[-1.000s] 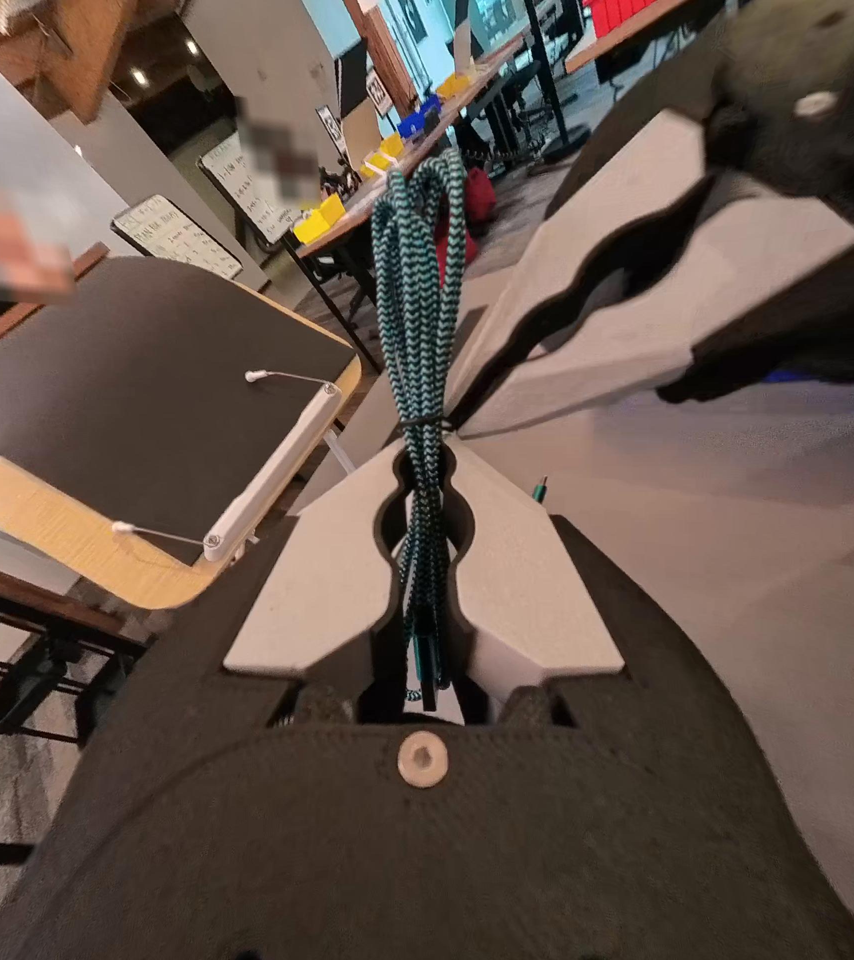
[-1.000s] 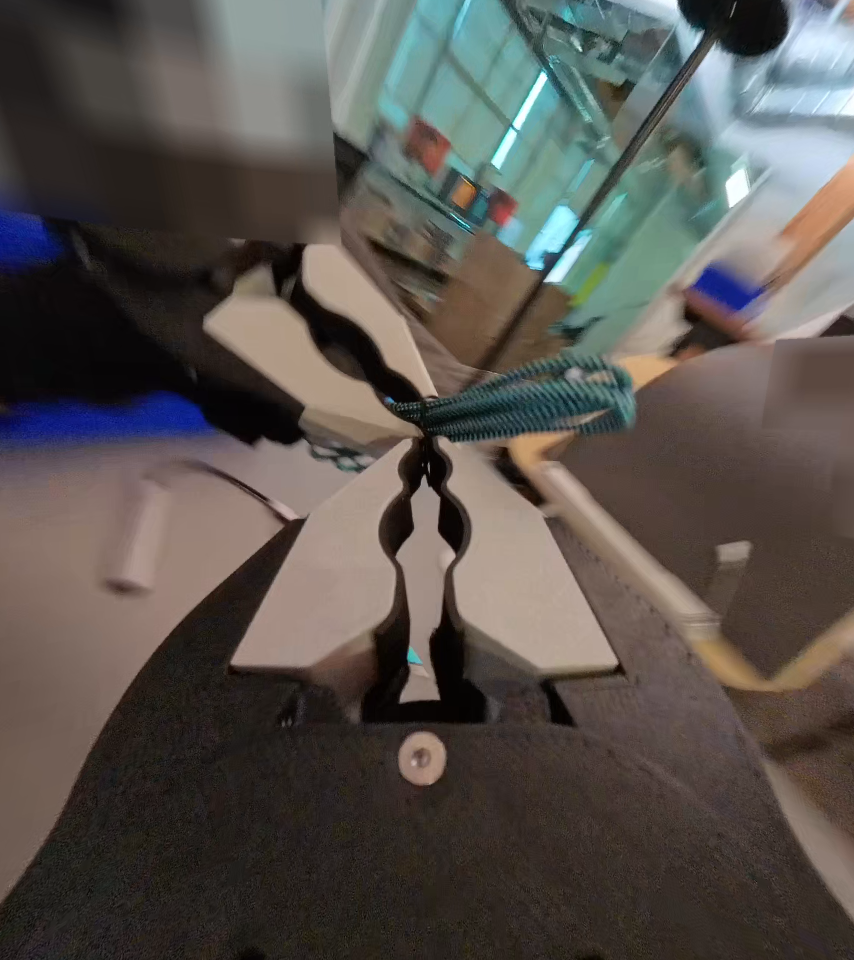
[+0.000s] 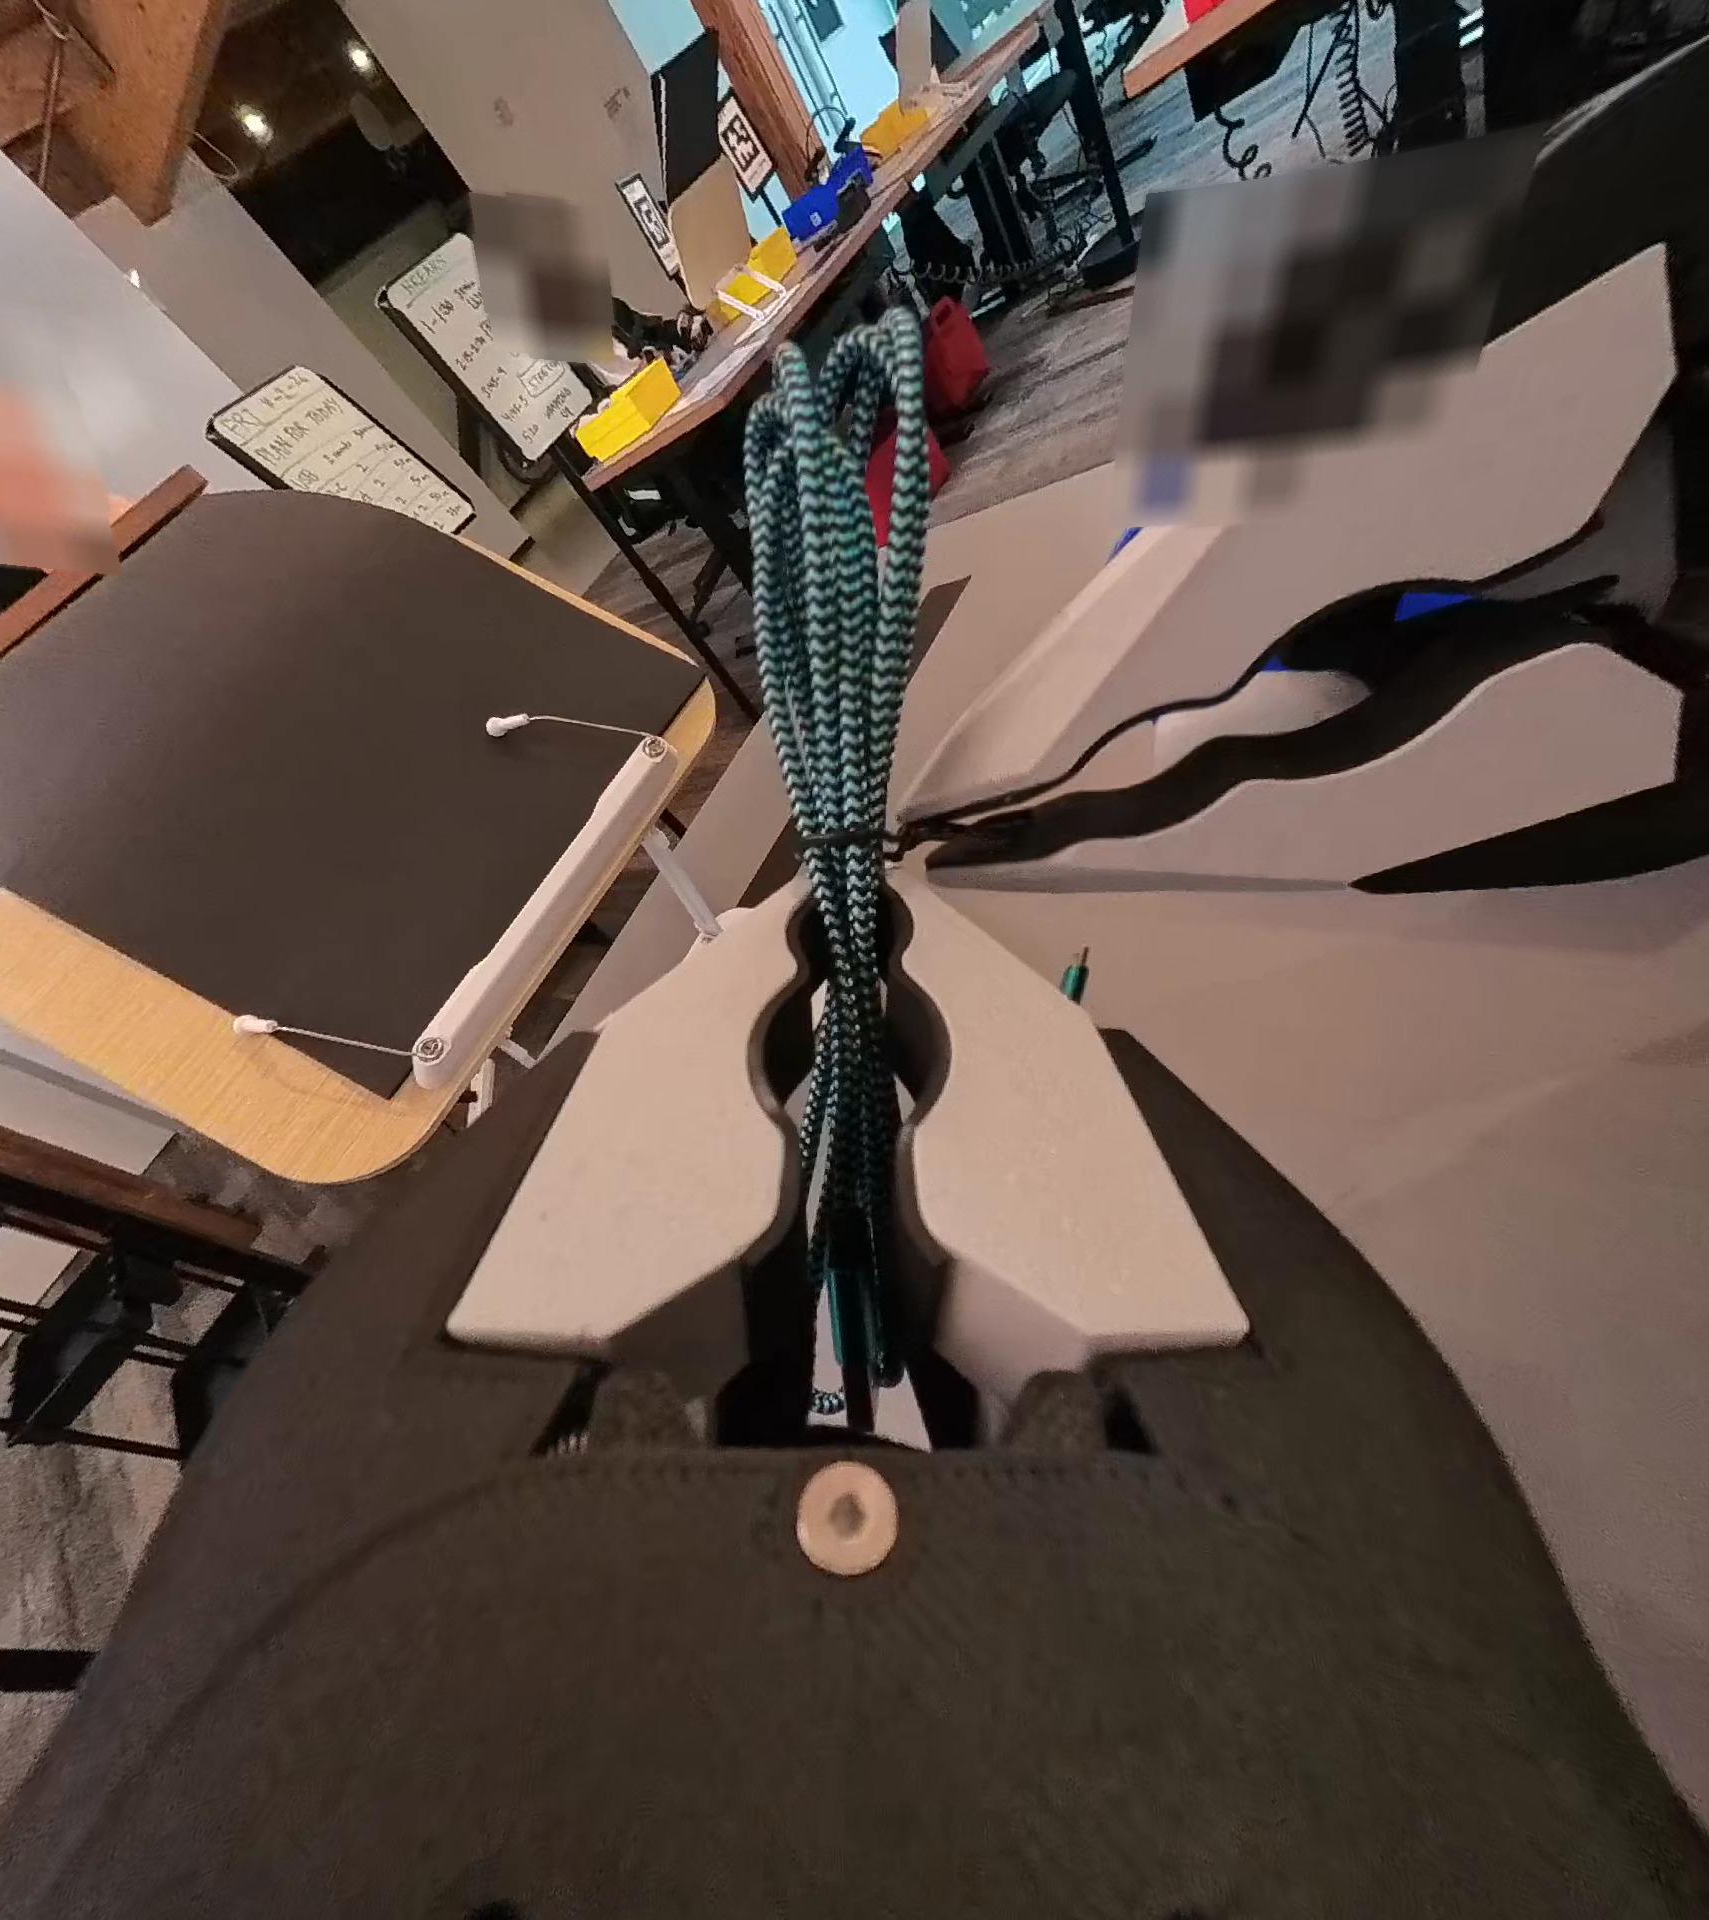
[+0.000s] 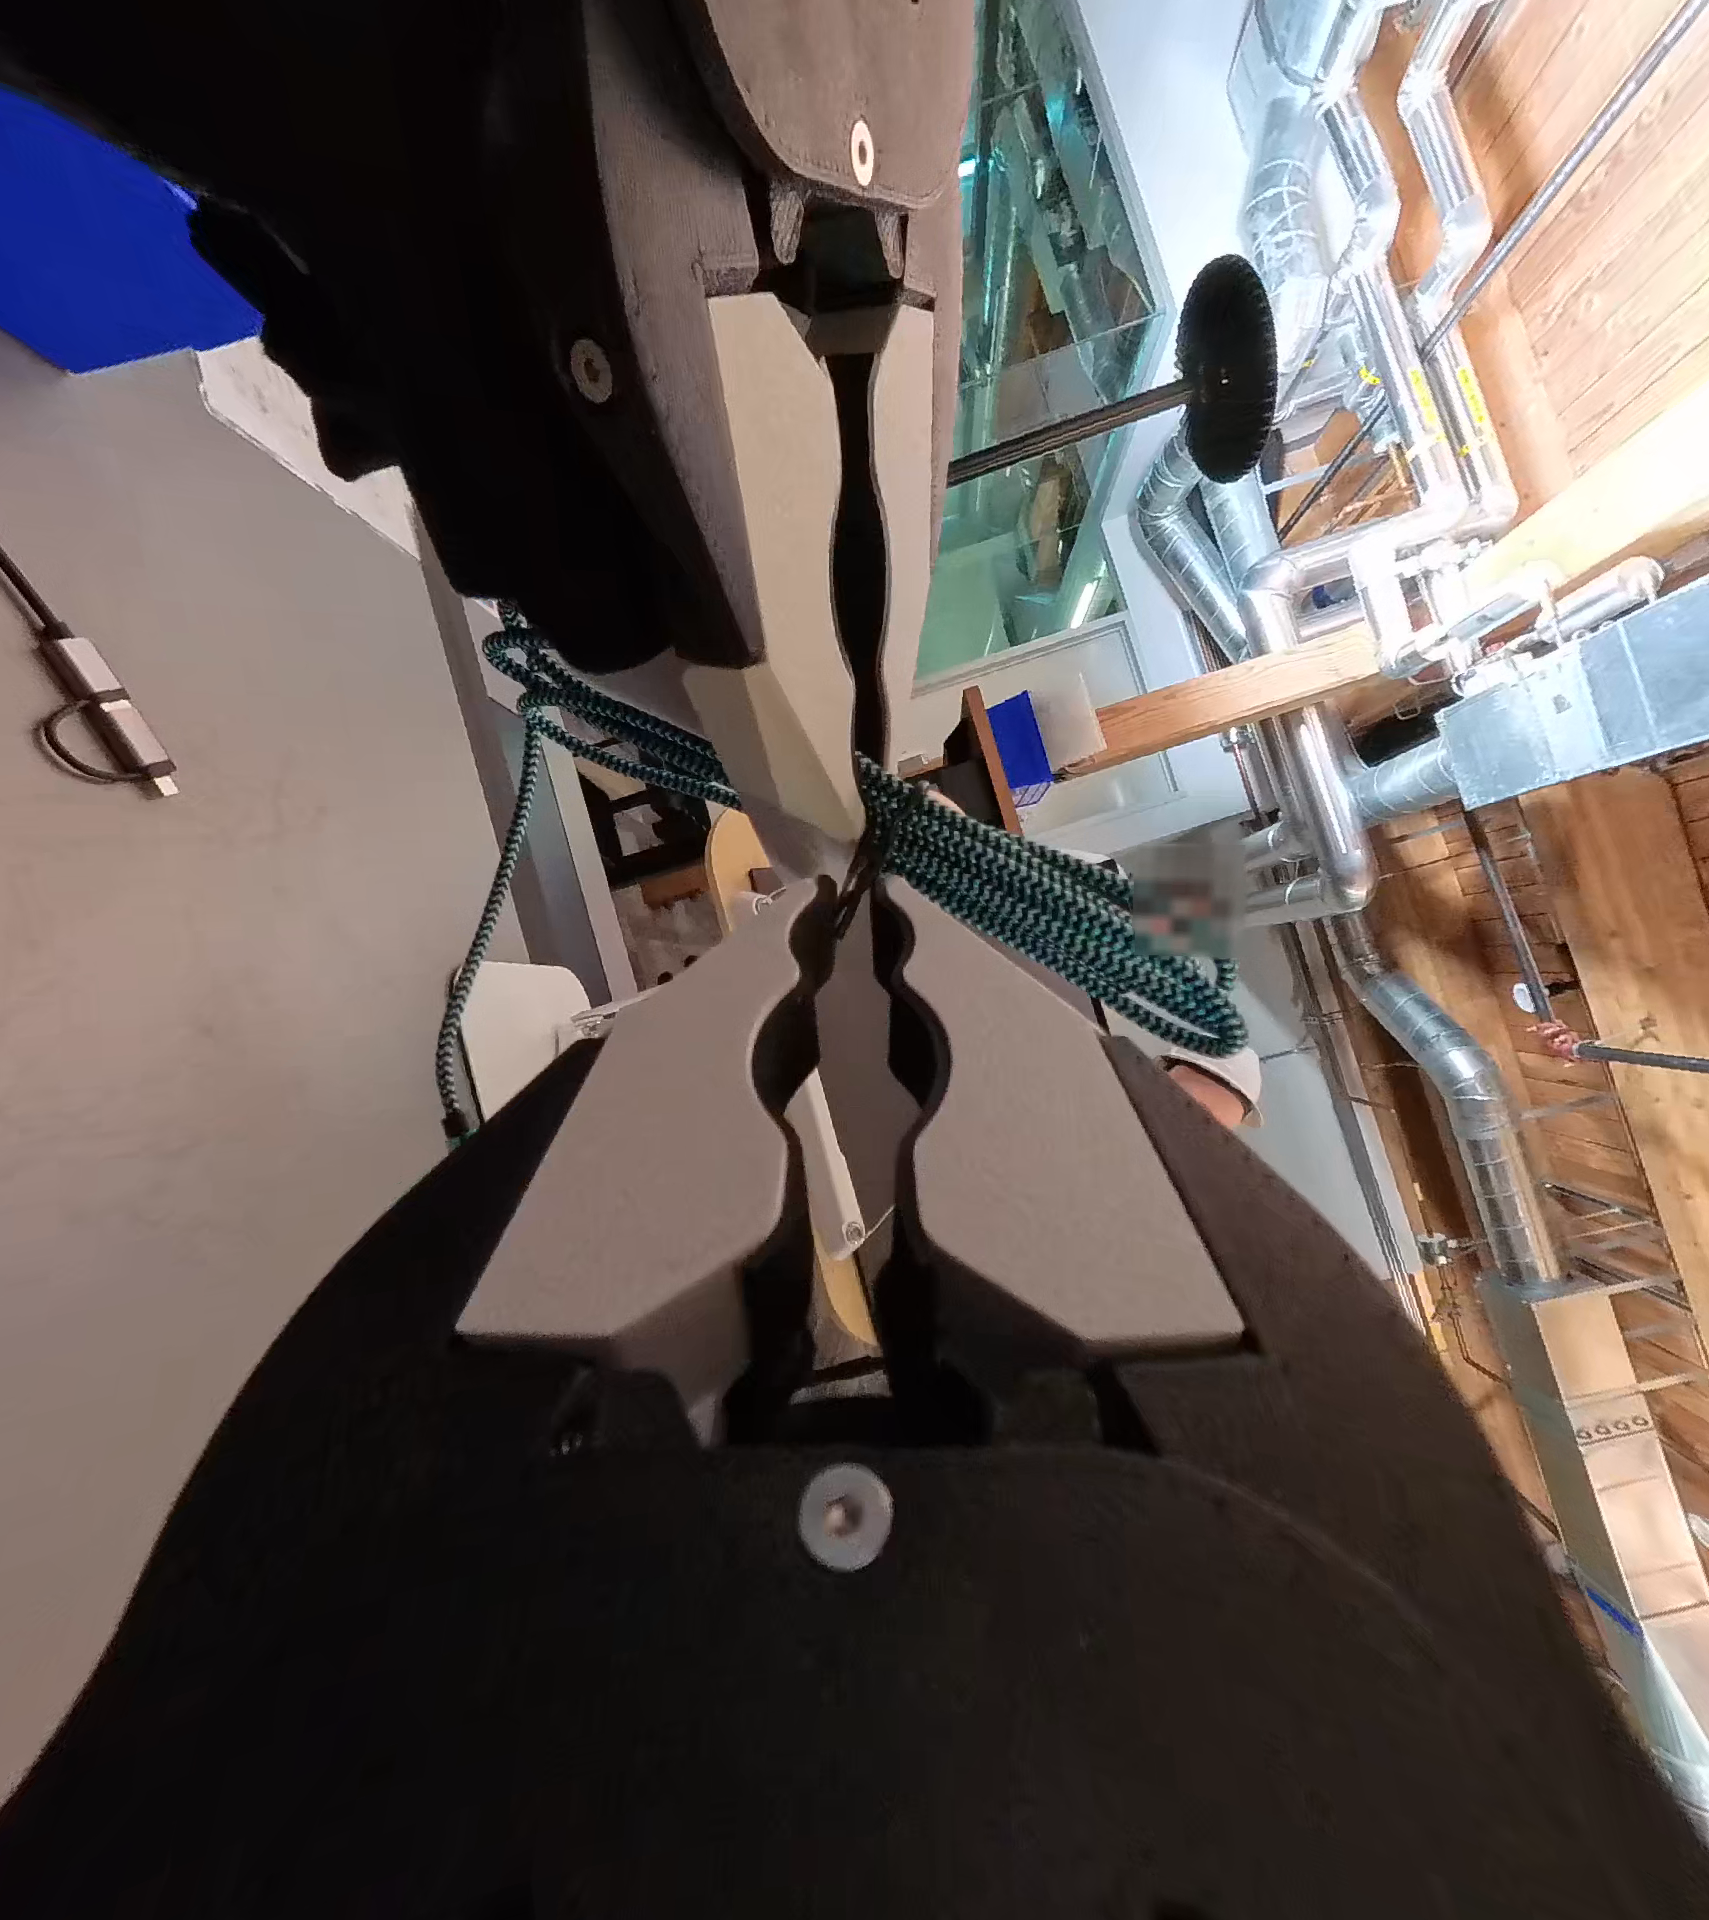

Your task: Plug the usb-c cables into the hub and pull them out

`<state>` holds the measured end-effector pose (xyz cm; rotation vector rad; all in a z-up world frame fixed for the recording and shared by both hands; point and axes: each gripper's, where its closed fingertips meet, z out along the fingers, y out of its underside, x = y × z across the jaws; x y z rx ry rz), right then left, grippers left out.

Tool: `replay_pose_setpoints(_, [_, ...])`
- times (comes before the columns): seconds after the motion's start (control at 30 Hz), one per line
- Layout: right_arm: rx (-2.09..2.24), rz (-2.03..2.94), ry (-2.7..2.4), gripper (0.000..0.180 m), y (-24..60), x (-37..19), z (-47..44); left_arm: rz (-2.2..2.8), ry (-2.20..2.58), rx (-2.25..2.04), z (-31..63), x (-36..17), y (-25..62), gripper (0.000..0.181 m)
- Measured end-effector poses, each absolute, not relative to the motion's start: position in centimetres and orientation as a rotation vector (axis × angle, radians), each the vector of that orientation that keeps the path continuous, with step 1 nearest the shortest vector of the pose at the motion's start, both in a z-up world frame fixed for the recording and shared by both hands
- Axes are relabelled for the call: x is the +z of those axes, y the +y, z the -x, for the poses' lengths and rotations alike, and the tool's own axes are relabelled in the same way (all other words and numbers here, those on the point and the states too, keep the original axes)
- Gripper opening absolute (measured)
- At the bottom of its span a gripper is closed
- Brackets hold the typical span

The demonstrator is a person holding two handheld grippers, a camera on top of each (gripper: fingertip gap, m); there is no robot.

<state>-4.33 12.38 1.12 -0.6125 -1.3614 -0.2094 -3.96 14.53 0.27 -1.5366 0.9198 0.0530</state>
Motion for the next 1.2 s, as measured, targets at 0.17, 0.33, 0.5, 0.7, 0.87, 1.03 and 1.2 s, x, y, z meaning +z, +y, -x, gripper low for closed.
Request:
replay_pose_setpoints(0.17, [-0.09,0.7,-1.376,0.0,12.4,1.2,4.3,1.53,0.923,0.086,4.0,0.2,14.6,0.004])
replay_pose_setpoints(0.33, [0.853,1.151,-1.232,0.0,11.9,2.0,4.2,1.455,0.894,0.11,3.9,1.3,14.4,0.004])
replay_pose_setpoints(0.5, [2.188,1.379,-0.748,0.0,11.3,2.0,4.3,1.429,0.905,0.22,4.0,1.4,15.0,0.003])
replay_pose_setpoints(0.7, [1.299,1.242,-1.03,0.031,12.8,1.3,3.3,1.526,0.882,0.054,4.4,-0.2,15.1,0.004])
replay_pose_setpoints(0.87, [0.179,0.834,-1.324,0.016,12.9,2.0,3.0,1.566,0.867,-0.017,4.1,-0.3,15.3,0.004])
replay_pose_setpoints(1.03, [-0.104,0.728,-1.403,0.007,13.2,1.3,4.0,1.577,0.871,-0.032,3.5,-0.3,15.2,0.004])
replay_pose_setpoints(1.2, [-0.012,0.789,-1.393,0.0,13.2,0.9,4.2,1.581,0.869,-0.022,3.6,-0.5,15.1,0.004])
